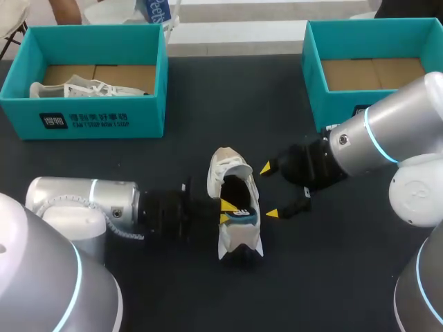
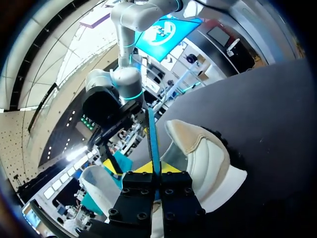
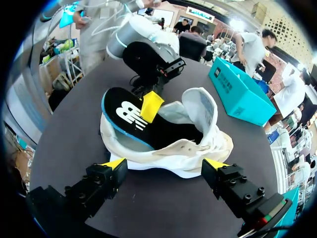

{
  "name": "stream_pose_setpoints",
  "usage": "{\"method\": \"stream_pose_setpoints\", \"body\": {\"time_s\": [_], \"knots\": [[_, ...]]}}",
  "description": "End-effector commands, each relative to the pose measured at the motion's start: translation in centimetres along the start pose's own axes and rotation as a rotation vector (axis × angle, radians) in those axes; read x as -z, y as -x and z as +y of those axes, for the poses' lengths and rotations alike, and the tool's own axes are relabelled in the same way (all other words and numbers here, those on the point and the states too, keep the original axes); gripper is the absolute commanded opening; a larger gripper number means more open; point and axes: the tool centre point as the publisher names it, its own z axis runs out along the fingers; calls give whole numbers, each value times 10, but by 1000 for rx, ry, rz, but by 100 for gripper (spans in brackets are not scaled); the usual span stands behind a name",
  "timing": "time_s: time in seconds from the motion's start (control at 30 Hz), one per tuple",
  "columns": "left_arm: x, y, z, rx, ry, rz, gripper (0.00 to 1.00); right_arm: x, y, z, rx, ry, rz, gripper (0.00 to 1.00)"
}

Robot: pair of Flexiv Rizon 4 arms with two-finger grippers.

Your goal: Take the shoe out of the shoebox, open the shoe tongue, remove and reinsert the insole, then place the shoe into the shoebox

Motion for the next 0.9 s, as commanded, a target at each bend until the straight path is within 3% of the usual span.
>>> {"method": "stream_pose_setpoints", "body": {"time_s": [0.03, 0.13, 0.17, 0.2, 0.23, 0.3, 0.7, 0.9], "knots": [[-4, -1, 8, 1, 0, -12, 0, -1, -1, 0, 1, 2, -2, 100], [-4, -1, 9, 0, 1, -20, 0, -1, -1, 0, 1, 2, -2, 100], [-4, -1, 8, -2, 0, -25, 8, -1, -1, 0, 1, 2, -2, 100], [-3, -1, 6, -7, -1, -28, 30, -1, -1, 0, 1, 2, -2, 100], [-3, 0, 4, -11, -4, -30, 43, -1, -1, 0, 1, 2, -2, 100], [-1, 2, 0, -19, -12, -36, 48, -1, -1, 0, 1, 2, -2, 100], [-3, 13, -22, -49, -60, -55, 46, -1, -1, 0, 1, 2, -2, 100], [-8, 10, -32, -57, -90, -38, 39, -1, -1, 0, 1, 2, -2, 100]]}}
